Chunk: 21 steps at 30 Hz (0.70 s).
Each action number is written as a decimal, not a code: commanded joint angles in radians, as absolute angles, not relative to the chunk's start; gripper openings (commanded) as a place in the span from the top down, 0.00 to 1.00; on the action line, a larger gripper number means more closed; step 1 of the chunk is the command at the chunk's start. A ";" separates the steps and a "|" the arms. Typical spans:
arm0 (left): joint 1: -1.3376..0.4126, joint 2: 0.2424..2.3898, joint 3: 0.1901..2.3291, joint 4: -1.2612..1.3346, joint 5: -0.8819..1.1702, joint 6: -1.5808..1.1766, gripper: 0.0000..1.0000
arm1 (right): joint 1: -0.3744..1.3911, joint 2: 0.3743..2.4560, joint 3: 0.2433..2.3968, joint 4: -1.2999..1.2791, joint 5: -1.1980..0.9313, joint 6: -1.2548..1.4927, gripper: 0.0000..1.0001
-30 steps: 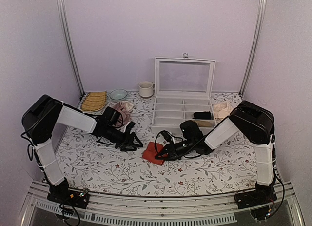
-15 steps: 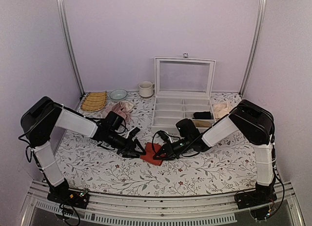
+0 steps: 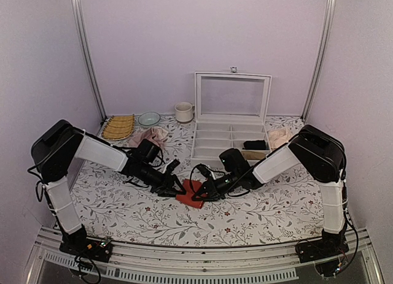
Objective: Roll the underwear
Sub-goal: Roll the underwear at the center of the board.
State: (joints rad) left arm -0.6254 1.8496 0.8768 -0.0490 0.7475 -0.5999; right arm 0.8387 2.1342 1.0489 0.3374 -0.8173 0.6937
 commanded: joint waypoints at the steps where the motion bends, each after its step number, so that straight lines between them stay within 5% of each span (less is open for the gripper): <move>1: -0.638 1.874 0.903 -0.068 0.736 -0.599 0.63 | 0.878 2.245 0.982 0.040 -0.636 0.670 1.00; 9: -0.643 1.876 0.891 -0.093 0.742 -0.577 0.73 | 0.880 2.250 0.987 0.039 -0.629 0.671 1.00; 12: -0.648 1.883 0.902 -0.096 0.745 -0.577 0.98 | 0.881 2.248 0.991 0.032 -0.627 0.670 1.00; 18: -0.650 1.888 0.917 -0.116 0.735 -0.571 1.00 | 0.886 2.230 0.995 0.009 -0.606 0.656 1.00; 21: -0.650 1.893 0.931 -0.139 0.725 -0.563 1.00 | 0.898 2.196 0.995 0.000 -0.577 0.635 0.88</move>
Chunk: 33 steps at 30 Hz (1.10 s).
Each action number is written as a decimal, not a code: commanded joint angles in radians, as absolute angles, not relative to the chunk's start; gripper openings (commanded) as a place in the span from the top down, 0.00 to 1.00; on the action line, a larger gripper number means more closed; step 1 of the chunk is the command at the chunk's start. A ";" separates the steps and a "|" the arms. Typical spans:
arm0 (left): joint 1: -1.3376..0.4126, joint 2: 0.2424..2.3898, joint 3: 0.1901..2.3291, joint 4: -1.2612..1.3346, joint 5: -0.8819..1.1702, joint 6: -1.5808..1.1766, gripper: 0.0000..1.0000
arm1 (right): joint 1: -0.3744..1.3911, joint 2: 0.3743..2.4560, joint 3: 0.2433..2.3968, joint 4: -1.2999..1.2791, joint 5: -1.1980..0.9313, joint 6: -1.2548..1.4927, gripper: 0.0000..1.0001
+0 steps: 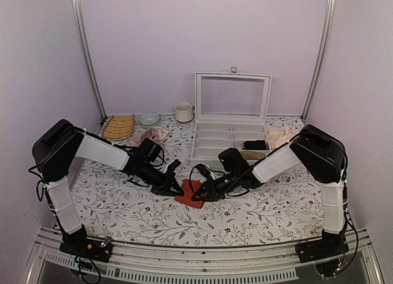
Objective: Roll the underwear
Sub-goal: Roll the underwear at the center of the board.
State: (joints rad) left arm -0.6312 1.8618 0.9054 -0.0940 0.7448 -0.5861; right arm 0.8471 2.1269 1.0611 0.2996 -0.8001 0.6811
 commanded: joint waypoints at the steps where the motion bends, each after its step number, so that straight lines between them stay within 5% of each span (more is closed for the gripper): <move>1: -0.649 1.895 0.937 -0.149 0.721 -0.558 1.00 | 0.901 2.177 0.997 -0.005 -0.562 0.626 0.81; 7: -0.650 1.907 0.964 -0.196 0.705 -0.537 1.00 | 0.914 2.045 1.027 -0.062 -0.436 0.540 0.65; 33: -0.650 1.921 0.999 -0.234 0.698 -0.521 1.00 | 1.148 1.746 1.068 -0.059 0.133 0.175 0.53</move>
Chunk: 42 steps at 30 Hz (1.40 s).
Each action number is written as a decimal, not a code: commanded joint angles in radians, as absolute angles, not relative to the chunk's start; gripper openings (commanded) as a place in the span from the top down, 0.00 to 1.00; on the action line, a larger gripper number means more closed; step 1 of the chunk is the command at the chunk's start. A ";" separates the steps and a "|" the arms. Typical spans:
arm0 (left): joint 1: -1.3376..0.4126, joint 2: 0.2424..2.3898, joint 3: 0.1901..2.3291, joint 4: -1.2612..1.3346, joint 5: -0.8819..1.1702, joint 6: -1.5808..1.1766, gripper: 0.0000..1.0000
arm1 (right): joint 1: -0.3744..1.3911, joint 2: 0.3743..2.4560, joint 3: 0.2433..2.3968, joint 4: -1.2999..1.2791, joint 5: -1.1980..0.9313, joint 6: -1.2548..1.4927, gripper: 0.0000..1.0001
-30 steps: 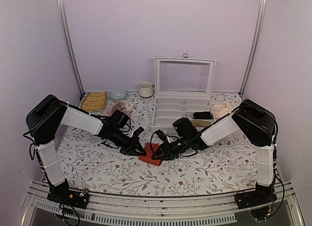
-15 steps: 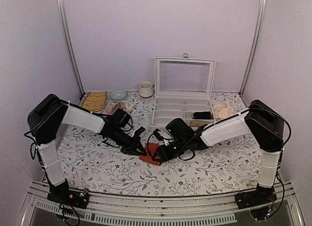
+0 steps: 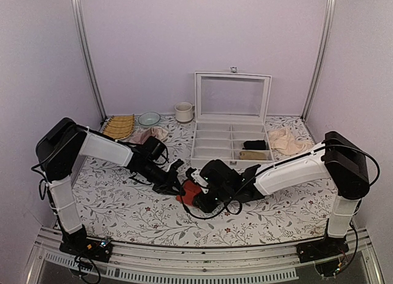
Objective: Roll the underwear
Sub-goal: Roll the underwear at the center of the board.
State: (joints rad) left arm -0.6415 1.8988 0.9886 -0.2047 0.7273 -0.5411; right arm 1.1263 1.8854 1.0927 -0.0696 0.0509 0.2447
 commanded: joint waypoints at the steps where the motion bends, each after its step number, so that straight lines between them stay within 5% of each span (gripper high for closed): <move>1: -0.650 1.919 0.999 -0.234 0.698 -0.521 1.00 | 1.153 1.740 1.064 -0.050 0.135 0.160 0.52; 42: -0.650 1.917 0.997 -0.234 0.703 -0.523 1.00 | 1.225 1.970 1.132 -0.045 0.211 -0.021 0.50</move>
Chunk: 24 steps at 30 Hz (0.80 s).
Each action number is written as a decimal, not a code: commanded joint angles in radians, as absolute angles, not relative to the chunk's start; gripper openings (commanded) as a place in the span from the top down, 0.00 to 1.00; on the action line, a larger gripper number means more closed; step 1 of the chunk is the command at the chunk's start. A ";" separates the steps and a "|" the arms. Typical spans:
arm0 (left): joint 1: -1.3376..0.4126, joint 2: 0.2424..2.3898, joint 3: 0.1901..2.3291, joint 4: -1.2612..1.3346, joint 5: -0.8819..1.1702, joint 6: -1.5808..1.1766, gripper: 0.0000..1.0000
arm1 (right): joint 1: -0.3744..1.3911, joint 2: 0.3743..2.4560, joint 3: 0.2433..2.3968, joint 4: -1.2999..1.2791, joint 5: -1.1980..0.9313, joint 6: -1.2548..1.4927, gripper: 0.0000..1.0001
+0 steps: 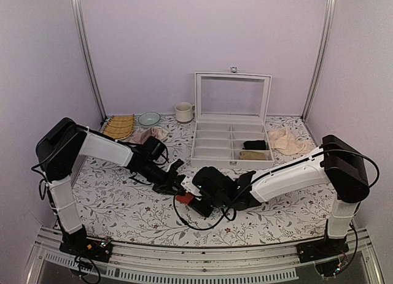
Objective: Roll the underwear
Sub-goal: Roll the underwear at the center of the board.
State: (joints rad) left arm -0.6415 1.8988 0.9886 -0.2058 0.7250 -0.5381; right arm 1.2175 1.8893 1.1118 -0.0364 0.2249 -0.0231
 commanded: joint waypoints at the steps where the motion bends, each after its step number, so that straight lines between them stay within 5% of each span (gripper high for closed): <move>1: -0.650 1.919 0.997 -0.235 0.703 -0.523 1.00 | 1.225 1.974 1.133 -0.047 0.210 -0.019 0.50; 16: -0.650 1.915 0.991 -0.233 0.703 -0.524 1.00 | 1.223 2.032 1.136 -0.064 0.207 -0.005 0.51; 24: -0.650 1.912 0.988 -0.234 0.702 -0.525 1.00 | 1.223 2.029 1.133 -0.061 0.218 0.033 0.63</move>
State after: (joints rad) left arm -0.6415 1.8988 0.9886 -0.2058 0.7250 -0.5381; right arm 1.2163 1.9556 1.1255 -0.0364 0.2371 0.0044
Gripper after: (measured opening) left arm 0.009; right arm 0.400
